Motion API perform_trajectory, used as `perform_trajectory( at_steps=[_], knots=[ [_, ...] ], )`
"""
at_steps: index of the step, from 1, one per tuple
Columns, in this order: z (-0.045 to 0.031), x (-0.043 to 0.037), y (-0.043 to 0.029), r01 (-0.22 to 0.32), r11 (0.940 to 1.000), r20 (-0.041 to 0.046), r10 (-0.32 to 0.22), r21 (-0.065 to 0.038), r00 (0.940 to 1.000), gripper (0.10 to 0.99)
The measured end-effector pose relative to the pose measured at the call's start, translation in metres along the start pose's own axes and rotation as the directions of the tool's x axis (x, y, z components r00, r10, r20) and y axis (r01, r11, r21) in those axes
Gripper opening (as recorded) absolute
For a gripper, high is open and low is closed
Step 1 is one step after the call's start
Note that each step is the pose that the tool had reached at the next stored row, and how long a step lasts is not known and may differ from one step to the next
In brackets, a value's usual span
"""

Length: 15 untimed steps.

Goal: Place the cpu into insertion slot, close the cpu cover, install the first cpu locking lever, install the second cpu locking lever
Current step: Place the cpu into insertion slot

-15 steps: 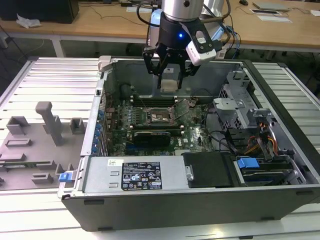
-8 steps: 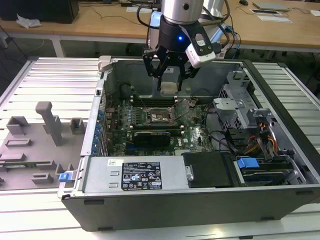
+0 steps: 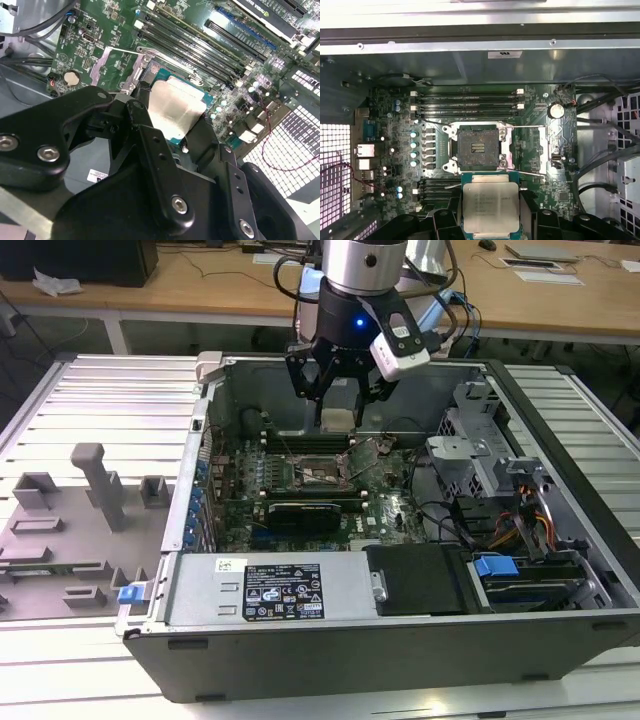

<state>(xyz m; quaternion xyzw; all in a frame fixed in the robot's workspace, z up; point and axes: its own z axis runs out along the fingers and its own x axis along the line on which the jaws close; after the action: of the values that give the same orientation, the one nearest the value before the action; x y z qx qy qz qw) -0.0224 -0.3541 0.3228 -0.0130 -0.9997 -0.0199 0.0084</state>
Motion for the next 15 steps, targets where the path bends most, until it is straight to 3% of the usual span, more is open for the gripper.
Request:
perform_trajectory(
  at_steps=[9,13,15],
  knots=[
    [0.0142,-0.0002,-0.0006,-0.001,0.9998,0.0005,0.001,0.020,1.0000,0.541],
    [0.0175,-0.0003,-0.0007,-0.071,0.9973,0.0033,0.071,0.019,0.9975,0.541],
    [0.0190,-0.0003,-0.0008,-0.126,0.9919,0.0054,0.126,0.018,0.9920,0.541]
  ],
)
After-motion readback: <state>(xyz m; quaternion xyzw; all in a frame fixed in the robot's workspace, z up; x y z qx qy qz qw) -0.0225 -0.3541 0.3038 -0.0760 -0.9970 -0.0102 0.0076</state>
